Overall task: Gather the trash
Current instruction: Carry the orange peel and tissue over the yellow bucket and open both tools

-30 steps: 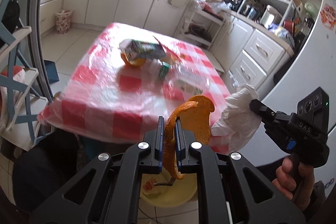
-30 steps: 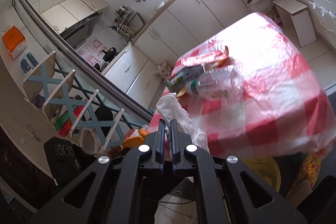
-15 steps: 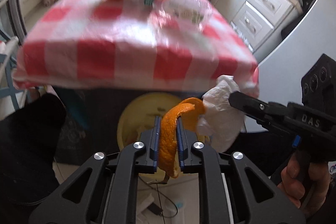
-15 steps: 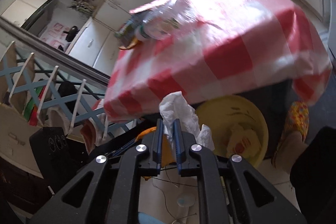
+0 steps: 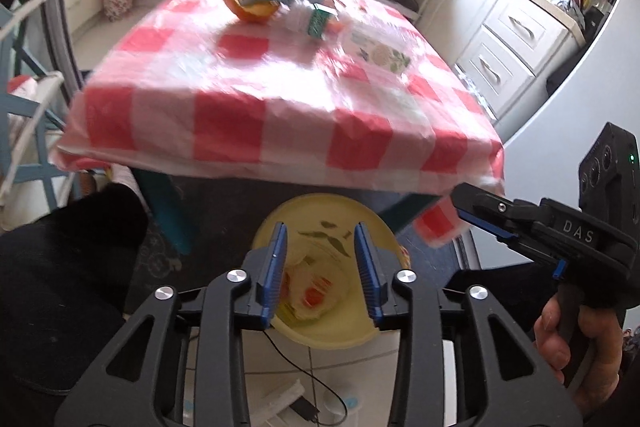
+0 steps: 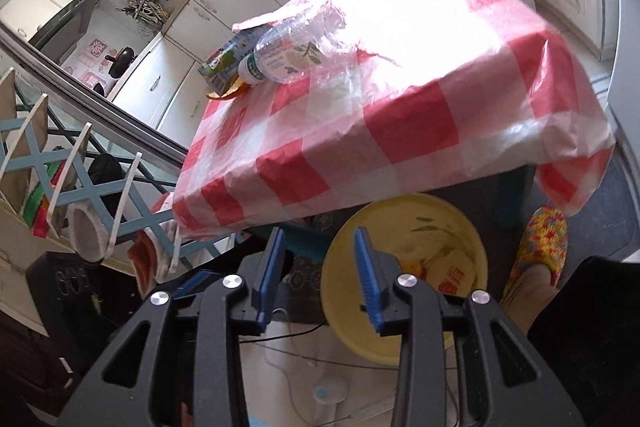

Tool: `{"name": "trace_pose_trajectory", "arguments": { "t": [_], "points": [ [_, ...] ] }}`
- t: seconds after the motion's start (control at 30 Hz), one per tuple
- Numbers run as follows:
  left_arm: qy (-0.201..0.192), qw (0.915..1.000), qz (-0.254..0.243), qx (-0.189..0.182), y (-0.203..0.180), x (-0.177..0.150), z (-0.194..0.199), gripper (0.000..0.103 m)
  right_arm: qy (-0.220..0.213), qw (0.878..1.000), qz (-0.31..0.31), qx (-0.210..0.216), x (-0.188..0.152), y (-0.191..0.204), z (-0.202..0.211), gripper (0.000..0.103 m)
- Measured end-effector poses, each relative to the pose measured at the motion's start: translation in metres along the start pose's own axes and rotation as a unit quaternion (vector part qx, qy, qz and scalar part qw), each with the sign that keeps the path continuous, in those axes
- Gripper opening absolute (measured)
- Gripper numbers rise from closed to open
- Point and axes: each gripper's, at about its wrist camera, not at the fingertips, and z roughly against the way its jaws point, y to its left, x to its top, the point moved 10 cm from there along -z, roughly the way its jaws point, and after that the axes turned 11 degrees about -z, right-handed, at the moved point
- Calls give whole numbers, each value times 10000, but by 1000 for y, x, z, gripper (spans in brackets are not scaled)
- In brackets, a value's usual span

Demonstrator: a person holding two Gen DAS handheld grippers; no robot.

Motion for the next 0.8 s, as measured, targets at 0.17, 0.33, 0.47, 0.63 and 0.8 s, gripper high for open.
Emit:
{"name": "trace_pose_trajectory", "arguments": {
  "t": [0.17, 0.33, 0.47, 0.63, 0.8],
  "points": [
    [-256, 9993, -45, 258, 6, 6, 11, 43, -106, 9998, 152, -97, 1, 1, 0, 42],
    [-305, 9989, 6, 363, 13, 7, 14, 48, -142, 9995, 221, -149, 1, 2, -1, 43],
    [-331, 9985, 89, 427, 18, 7, 14, 51, -166, 9993, 269, -191, 0, 2, -1, 45],
    [-358, 9981, 114, 483, 21, 7, 16, 53, -194, 9991, 301, -233, 0, 2, 0, 47],
    [-388, 9978, 114, 532, 23, 7, 17, 54, -213, 9989, 329, -266, -1, 3, 0, 48]
  ]
}}
